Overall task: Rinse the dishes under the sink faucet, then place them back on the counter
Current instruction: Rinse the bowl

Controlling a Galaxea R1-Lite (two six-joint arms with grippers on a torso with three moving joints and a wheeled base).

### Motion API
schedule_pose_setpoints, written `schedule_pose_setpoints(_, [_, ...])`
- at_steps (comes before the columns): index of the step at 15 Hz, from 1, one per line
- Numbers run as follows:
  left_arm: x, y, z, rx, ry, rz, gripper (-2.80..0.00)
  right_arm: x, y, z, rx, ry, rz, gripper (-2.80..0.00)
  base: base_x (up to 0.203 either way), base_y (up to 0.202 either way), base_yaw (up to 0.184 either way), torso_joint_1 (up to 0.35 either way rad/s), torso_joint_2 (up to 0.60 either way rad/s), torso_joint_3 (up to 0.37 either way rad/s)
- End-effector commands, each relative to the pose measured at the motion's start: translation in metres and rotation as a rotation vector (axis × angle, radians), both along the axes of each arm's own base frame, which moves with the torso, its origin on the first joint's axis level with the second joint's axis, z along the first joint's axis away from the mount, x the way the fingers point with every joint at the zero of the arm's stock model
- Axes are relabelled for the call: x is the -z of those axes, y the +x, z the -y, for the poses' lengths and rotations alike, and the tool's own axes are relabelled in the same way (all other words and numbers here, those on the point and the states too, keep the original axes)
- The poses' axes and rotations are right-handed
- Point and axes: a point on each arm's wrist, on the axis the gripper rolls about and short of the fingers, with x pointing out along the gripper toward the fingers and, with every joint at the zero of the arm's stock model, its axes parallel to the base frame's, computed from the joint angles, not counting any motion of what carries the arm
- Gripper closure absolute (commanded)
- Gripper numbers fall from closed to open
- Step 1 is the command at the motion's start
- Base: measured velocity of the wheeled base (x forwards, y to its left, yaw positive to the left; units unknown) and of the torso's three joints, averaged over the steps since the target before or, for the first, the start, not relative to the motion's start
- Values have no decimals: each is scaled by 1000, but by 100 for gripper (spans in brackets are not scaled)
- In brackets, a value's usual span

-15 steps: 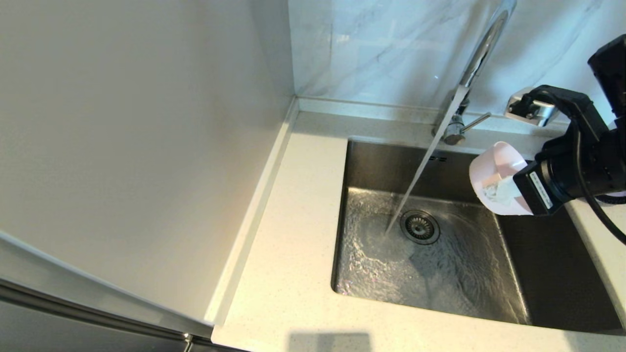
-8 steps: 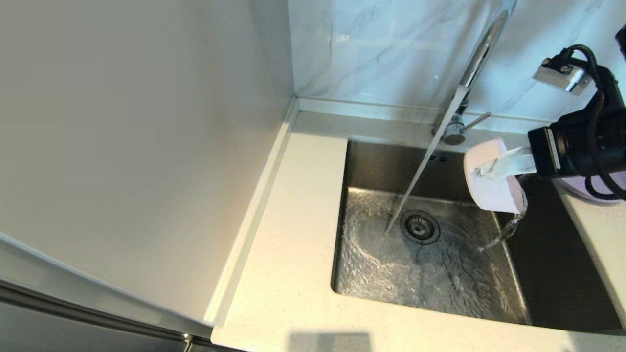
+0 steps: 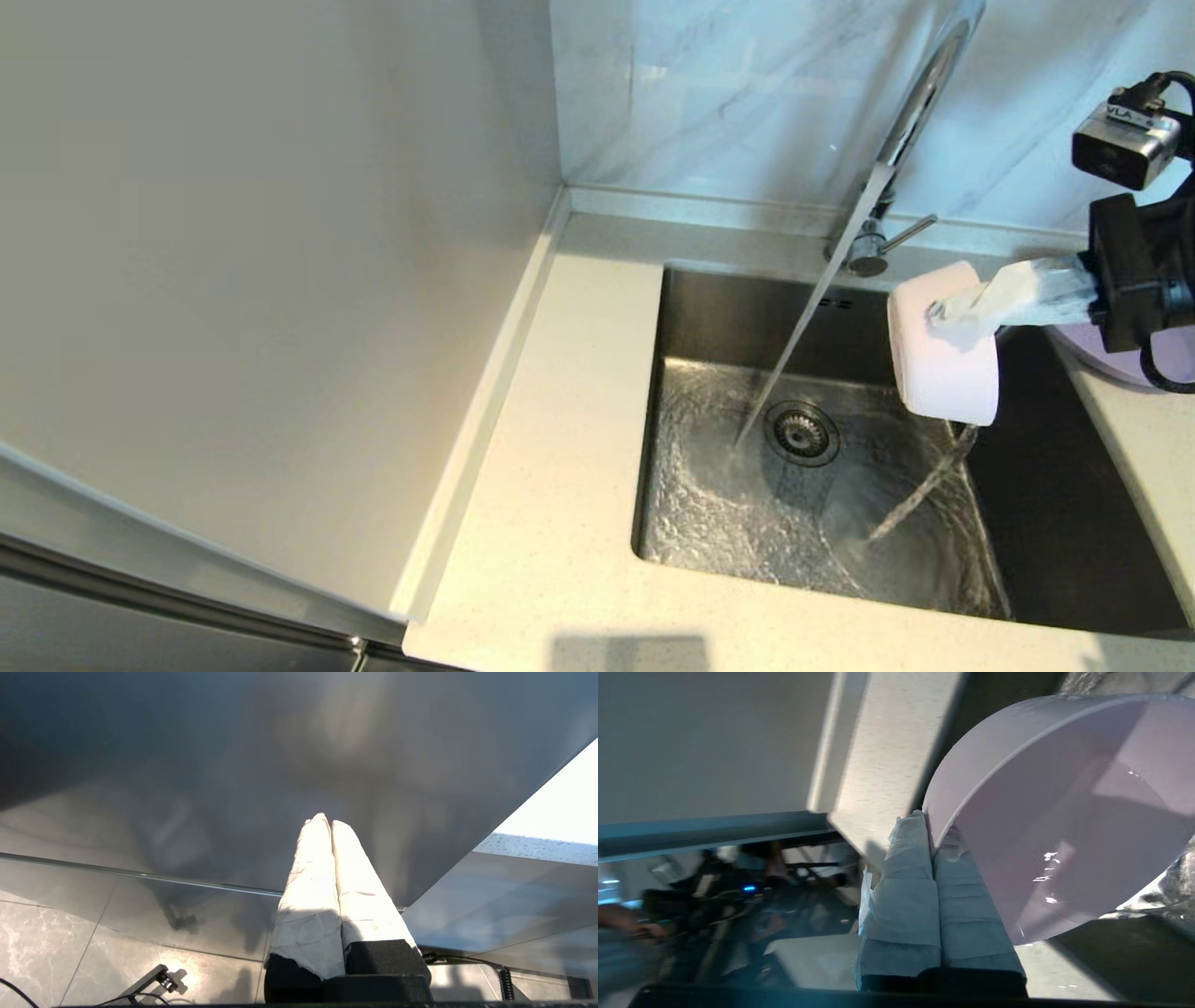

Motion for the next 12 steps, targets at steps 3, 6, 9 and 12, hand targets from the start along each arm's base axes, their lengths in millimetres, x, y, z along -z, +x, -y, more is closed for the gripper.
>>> schedule_pose_setpoints(3, [0, 0, 0, 0, 0, 0, 0, -4, 10, 8, -40, 234, -159, 0, 0, 0, 0, 0, 0, 0])
schedule_pose_setpoints(6, [0, 0, 0, 0, 0, 0, 0, -9, 20, 17, -22, 389, -264, 0, 0, 0, 0, 0, 0, 0])
schedule_pose_setpoints(9, [0, 0, 0, 0, 0, 0, 0, -21, 29, 30, 1, 562, -357, 0, 0, 0, 0, 0, 0, 0])
schedule_pose_setpoints(12, [0, 0, 0, 0, 0, 0, 0, -41, 26, 50, -1, 670, -361, 0, 0, 0, 0, 0, 0, 0])
